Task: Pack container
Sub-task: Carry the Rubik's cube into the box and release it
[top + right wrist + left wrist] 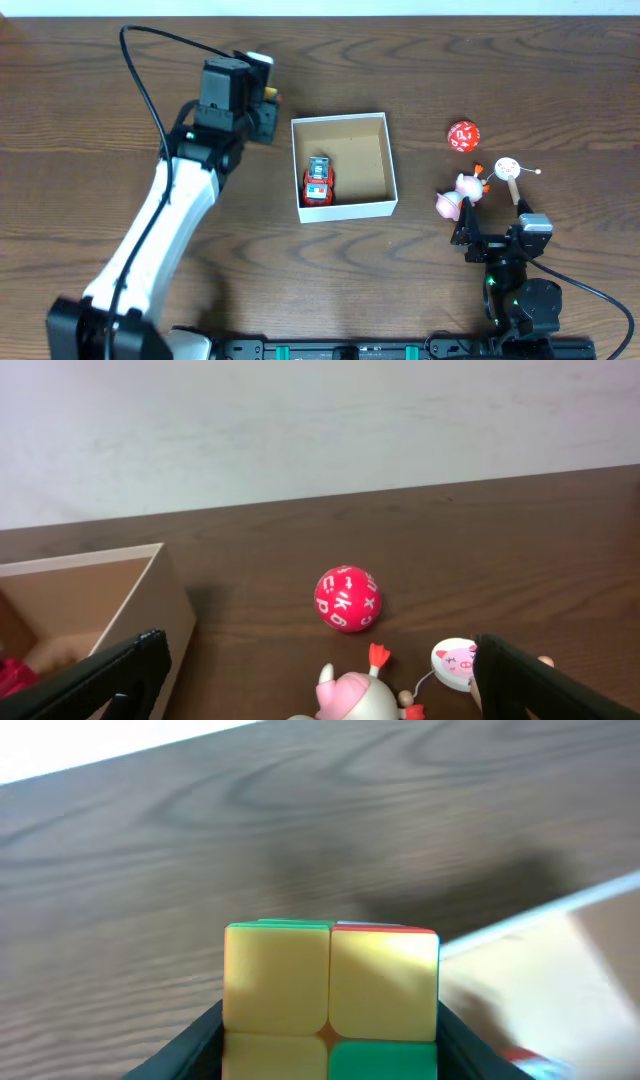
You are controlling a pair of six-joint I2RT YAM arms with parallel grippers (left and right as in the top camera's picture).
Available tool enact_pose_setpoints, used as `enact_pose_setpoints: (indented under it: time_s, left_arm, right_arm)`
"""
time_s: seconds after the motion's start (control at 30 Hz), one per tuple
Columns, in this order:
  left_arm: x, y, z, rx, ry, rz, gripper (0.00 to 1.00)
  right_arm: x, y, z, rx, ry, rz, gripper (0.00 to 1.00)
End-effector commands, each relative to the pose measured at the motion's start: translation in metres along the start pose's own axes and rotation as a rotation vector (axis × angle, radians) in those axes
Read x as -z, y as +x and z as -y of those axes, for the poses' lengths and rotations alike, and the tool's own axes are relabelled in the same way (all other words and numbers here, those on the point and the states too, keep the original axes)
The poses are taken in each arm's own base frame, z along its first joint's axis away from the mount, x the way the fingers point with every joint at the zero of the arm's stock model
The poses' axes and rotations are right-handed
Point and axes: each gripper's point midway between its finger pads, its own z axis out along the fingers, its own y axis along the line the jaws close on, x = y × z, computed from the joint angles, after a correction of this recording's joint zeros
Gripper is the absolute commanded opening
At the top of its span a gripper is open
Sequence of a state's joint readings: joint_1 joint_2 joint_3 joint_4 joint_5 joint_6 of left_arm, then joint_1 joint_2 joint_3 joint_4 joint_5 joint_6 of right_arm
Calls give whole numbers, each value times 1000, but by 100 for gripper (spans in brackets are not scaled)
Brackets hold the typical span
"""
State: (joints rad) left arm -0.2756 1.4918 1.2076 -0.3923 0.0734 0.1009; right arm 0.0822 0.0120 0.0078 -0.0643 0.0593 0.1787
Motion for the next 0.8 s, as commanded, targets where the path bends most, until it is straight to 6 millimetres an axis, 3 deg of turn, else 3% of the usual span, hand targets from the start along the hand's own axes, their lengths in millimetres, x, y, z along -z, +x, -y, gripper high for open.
enact_pose_setpoints:
  time_s: [0.0, 0.13, 0.23, 0.4, 0.53, 0.77]
  left_arm:
    - [22, -14, 41, 12, 129, 45, 37]
    - [32, -9, 85, 17, 211, 29, 30]
    - [38, -1, 121, -42, 284, 12, 31]
    - [43, 17, 163, -118, 358, -29, 31]
    - [36, 31, 179, -149, 377, -72, 30]
    - [3, 52, 182, -195, 360, -146, 30]
  right_arm:
    - [0, 0, 2, 7, 8, 3, 99]
    - [0, 0, 2, 7, 8, 3, 99]
    - [0, 0, 2, 7, 8, 3, 99]
    - [0, 0, 2, 7, 8, 3, 99]
    - [0, 0, 2, 7, 8, 3, 99]
    - [0, 0, 2, 7, 8, 3, 99]
